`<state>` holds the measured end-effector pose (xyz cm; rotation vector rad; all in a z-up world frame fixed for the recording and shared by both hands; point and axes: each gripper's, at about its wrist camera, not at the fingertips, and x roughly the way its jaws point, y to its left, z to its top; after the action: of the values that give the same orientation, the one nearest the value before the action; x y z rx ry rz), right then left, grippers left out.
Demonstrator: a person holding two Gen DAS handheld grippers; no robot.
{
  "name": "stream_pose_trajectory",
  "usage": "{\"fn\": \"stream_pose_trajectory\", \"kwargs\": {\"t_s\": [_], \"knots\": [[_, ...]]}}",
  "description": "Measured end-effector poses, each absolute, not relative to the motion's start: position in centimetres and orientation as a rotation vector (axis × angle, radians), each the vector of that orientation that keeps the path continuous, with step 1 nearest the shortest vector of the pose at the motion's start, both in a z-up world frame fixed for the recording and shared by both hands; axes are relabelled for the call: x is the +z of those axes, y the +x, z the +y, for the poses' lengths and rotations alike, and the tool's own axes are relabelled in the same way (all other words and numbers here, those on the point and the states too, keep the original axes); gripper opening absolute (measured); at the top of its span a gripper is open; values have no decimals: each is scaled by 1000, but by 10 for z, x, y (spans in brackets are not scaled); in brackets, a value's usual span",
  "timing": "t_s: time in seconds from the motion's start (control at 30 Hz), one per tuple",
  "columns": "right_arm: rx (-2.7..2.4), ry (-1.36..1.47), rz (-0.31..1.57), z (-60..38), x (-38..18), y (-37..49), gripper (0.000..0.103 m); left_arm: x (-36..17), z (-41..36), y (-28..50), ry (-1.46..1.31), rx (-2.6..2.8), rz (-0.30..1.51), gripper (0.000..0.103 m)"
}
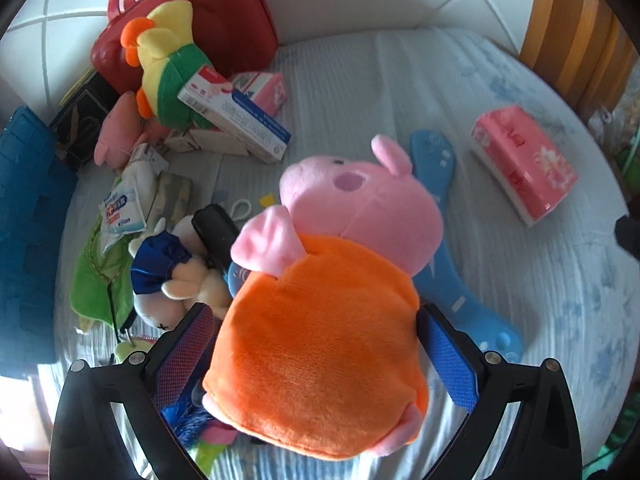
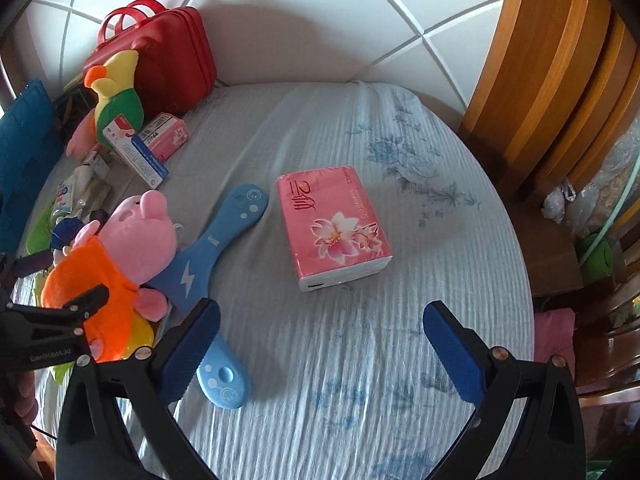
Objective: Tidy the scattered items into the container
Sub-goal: 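Grasp the pig plush with the left tool while the right grasps the pink tissue pack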
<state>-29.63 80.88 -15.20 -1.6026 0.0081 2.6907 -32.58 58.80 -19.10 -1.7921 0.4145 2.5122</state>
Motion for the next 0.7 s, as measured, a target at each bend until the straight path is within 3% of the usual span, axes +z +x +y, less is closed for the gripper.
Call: {"fn": "stream_pose_trajectory", "kwargs": {"t_s": [0.13,0.27,0.43,0.7], "knots": [[2656,-1656,37,818,-172,-313,103,-193,584,-334,-1751,2534,320,84],[2643,-1667,53,818,-183,-329,103,-184,586,-363,-1672,2564,245,78],[2629,-1692,22,812,-197,-358,103,-190,606,-392,-1618,2583,234,79],[2587,-1777,-61,820,-233,-400,103,-210,614,-402,-1777,2487,321,95]]}}
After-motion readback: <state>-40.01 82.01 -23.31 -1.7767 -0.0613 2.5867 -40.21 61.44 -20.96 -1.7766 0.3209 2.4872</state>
